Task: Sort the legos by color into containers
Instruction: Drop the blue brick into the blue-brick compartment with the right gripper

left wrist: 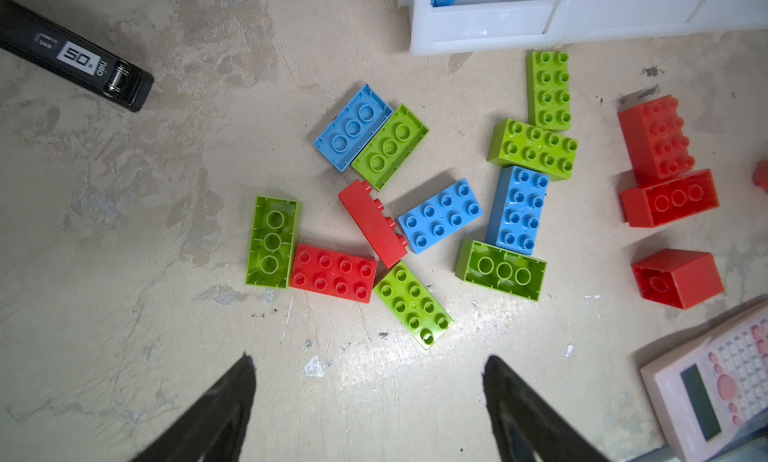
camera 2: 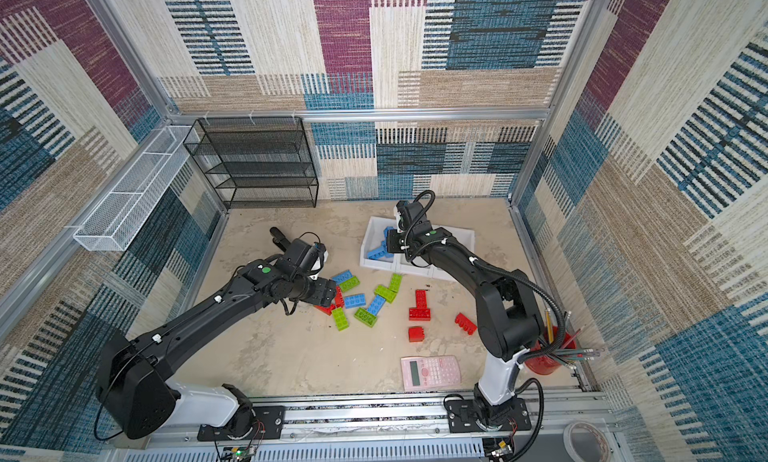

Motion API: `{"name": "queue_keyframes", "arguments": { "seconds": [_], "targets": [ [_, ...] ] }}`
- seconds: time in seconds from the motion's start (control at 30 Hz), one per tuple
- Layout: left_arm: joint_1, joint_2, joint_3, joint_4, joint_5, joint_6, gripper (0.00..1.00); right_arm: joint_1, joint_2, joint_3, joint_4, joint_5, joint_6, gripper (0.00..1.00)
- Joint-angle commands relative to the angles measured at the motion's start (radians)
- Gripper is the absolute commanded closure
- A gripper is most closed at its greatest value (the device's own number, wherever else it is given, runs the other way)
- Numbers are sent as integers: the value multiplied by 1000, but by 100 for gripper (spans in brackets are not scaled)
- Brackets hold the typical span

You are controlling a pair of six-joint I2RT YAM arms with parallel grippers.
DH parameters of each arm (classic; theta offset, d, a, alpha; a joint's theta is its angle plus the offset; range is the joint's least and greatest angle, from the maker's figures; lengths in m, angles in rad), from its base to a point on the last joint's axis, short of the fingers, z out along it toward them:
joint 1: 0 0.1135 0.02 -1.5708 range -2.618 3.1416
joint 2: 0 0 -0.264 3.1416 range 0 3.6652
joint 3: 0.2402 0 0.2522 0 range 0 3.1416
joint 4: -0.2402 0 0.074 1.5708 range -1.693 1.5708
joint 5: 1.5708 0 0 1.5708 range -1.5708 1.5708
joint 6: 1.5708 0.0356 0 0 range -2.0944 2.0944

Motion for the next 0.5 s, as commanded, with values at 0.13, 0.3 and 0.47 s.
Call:
{"name": "queue_keyframes", "arguments": {
  "seconds": [0.13,0.3,0.47],
  "targets": [
    [13,17,17,-30,14,20,14,1,88,74,31,-57,-17,67],
    [12,25,17,-37,15,21,14,-3,110,93,43,-55,-6,55],
    [12,37,25,-52,13,6,14,-3,91,90,44,-47,-6,43]
  ]
}}
